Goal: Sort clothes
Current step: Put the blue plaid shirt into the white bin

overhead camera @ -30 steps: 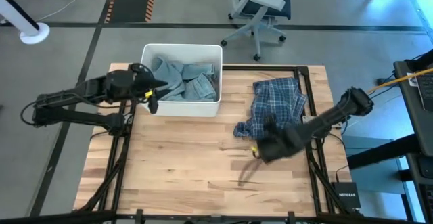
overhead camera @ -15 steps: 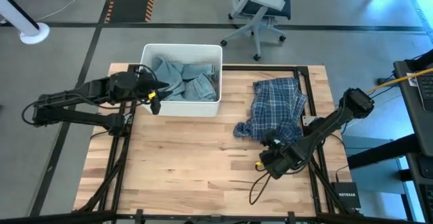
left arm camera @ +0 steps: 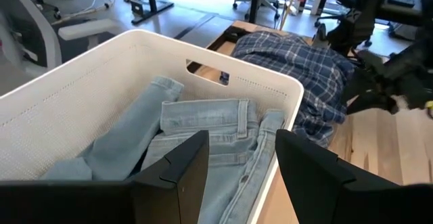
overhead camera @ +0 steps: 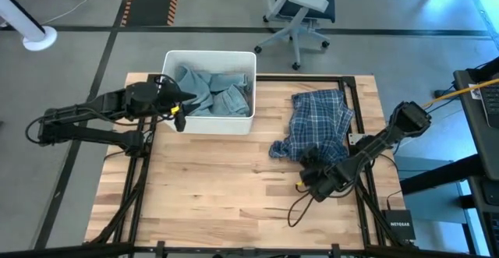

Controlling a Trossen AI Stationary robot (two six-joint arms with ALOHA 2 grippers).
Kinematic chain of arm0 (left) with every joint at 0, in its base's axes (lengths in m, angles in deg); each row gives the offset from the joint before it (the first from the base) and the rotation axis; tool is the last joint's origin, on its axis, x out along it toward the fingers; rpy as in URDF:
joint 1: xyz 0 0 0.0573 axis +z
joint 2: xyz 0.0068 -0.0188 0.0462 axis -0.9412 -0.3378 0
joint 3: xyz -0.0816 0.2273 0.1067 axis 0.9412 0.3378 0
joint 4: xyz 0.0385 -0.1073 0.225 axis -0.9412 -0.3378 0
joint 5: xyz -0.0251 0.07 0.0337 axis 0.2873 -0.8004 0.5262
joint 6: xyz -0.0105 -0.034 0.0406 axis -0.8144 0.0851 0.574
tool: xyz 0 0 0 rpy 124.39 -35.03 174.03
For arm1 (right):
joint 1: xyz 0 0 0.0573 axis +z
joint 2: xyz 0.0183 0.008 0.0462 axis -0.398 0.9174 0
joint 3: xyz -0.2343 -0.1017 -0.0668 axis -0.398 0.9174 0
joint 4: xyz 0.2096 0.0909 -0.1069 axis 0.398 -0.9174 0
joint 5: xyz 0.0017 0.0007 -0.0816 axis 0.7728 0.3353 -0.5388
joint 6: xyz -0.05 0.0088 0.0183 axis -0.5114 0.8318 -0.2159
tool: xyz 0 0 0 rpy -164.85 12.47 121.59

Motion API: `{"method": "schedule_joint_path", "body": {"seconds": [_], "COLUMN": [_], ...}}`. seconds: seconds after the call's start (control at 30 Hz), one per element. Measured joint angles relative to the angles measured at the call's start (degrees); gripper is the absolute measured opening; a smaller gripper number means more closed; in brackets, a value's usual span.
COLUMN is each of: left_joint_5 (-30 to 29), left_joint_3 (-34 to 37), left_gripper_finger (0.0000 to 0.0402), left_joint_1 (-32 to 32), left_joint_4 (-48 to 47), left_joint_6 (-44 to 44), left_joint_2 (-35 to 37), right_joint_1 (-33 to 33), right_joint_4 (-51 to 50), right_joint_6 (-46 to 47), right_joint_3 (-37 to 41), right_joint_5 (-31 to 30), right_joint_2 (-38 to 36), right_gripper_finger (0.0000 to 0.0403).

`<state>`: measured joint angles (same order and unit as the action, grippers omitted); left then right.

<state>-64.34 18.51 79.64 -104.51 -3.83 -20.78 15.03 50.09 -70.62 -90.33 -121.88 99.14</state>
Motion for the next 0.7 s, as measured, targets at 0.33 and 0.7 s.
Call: {"method": "schedule_joint_path", "body": {"seconds": [0.33, 0.7], "left_joint_5": [0.0, 0.0], "left_joint_3": [-0.02, -0.02], "left_gripper_finger": [0.0169, 0.0169], "left_joint_1": [0.02, 0.02], "left_joint_4": [0.28, 0.22], "left_joint_6": [0.47, 0.24], "left_joint_2": [0.0, 0.0], "right_joint_1": [-6.12, -11.31], "right_joint_4": [4.28, -4.12], "right_joint_6": [0.0, -0.02], "right_joint_3": [5.95, -0.05], "right_joint_5": [-1.28, -11.67], "right_joint_2": [0.02, -1.11], "right_gripper_finger": [0.0216, 0.0021]}}
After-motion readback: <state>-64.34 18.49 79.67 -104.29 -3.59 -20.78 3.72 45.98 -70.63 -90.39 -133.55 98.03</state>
